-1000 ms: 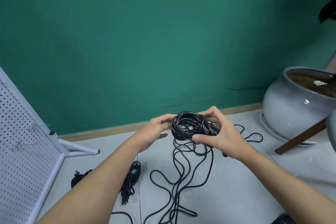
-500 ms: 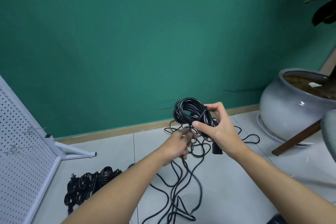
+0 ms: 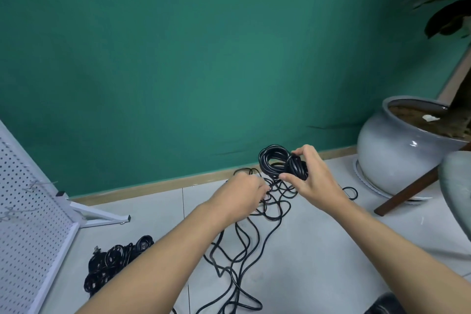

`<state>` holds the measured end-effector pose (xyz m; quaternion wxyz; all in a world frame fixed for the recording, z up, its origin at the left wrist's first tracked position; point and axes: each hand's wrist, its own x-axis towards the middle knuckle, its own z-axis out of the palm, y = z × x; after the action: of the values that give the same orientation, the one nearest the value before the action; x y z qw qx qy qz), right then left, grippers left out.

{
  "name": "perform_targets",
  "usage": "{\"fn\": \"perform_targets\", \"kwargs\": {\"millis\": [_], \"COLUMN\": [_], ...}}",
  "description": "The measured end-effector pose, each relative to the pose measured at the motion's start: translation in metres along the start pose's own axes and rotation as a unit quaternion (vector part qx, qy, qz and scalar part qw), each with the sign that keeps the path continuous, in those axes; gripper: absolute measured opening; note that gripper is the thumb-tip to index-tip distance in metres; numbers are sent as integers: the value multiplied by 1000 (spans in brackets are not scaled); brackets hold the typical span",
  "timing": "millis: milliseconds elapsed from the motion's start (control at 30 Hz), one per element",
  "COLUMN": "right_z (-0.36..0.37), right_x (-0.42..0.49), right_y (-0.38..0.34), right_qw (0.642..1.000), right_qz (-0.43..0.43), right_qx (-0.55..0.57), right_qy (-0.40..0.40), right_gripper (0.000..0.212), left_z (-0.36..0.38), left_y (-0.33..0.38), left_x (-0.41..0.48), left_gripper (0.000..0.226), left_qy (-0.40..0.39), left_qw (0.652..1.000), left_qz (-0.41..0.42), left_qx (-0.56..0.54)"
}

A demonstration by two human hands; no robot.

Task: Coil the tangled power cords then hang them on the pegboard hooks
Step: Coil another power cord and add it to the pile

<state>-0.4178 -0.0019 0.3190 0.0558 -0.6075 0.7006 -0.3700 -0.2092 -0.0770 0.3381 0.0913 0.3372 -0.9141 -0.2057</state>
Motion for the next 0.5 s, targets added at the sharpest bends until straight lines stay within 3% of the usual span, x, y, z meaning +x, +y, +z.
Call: {"fn": "perform_targets", "kwargs": {"millis": [133, 300, 500], "right_z": [3, 11, 6], "right_x": [-1, -9, -18], "right_y": [6, -9, -49], "right_qw": [999, 982, 964], "right_qz": [1, -59, -63], "right_qx": [-31, -25, 58], "right_qy": [-24, -175, -250], "right_gripper": [48, 64, 50], "left_z": [-13, -17, -25], "left_y": [-14, -29, -34], "left_x": [-6, -1, -1], "left_gripper": [27, 15, 3], "left_qy": [30, 85, 126], "left_qw": [997, 985, 972], "left_qz": [61, 146, 95], "left_qx": [-25, -35, -176]}}
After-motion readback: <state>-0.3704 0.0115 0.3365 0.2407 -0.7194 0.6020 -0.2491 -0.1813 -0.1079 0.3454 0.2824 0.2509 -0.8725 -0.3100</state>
